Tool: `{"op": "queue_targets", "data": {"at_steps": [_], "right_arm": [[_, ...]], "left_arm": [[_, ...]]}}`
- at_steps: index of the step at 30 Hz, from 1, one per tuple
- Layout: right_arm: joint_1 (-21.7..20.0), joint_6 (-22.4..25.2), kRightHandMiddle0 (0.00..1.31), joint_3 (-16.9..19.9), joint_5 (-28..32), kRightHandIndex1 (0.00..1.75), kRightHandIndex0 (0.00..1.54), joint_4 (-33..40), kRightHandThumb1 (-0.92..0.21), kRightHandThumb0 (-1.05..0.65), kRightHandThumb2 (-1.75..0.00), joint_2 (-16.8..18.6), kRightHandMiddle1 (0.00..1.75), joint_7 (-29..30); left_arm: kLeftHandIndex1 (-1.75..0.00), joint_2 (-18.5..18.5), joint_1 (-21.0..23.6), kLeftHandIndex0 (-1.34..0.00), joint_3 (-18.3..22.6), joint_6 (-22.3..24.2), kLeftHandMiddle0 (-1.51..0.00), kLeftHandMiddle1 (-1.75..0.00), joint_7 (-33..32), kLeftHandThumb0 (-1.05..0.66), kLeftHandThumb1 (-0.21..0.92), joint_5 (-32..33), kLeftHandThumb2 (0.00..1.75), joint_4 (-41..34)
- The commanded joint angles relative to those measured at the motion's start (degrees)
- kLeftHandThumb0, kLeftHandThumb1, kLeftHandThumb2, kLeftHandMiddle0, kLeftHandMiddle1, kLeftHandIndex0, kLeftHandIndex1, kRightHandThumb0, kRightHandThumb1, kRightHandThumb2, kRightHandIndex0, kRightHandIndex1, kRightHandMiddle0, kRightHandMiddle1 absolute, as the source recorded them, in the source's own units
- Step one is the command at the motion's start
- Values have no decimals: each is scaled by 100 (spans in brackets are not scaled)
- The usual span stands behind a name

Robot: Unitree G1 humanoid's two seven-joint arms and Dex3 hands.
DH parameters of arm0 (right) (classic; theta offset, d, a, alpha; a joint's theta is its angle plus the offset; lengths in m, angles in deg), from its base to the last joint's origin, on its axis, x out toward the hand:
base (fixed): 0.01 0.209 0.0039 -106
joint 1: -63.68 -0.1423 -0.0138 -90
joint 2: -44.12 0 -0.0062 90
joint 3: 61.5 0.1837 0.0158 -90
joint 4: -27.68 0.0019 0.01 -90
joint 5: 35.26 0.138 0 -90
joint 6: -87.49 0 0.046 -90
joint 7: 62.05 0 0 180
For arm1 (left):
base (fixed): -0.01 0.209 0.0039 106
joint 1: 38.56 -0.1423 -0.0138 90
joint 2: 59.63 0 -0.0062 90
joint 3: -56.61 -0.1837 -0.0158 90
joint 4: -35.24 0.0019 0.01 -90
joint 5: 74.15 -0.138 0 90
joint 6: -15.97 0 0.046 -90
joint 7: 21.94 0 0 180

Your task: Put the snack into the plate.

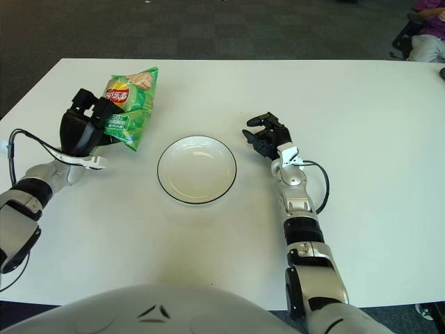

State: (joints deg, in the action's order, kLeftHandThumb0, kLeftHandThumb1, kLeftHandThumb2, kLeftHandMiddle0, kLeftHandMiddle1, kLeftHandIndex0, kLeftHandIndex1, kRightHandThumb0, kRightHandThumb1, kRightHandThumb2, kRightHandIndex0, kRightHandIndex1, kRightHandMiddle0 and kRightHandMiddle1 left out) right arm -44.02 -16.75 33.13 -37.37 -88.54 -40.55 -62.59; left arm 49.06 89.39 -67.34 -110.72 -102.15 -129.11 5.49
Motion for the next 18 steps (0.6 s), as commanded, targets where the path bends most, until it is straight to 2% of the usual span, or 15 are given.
{"op": "queue_targets", "data": {"at_steps": [1, 18], "right_arm": [[5, 137, 45, -44, -69, 128, 68, -1, -92, -1, -17, -44, 124, -32], [-27, 268, 44, -46, -95, 127, 69, 1, -92, -1, -16, -28, 126, -69]], "left_arm": [[-175, 198, 66, -56, 6, -14, -47, -175, -290, 42, 50, -166, 108, -234], [-175, 586, 83, -55, 59, -432, -47, -175, -1087, 42, 49, -947, 109, -1958]]}}
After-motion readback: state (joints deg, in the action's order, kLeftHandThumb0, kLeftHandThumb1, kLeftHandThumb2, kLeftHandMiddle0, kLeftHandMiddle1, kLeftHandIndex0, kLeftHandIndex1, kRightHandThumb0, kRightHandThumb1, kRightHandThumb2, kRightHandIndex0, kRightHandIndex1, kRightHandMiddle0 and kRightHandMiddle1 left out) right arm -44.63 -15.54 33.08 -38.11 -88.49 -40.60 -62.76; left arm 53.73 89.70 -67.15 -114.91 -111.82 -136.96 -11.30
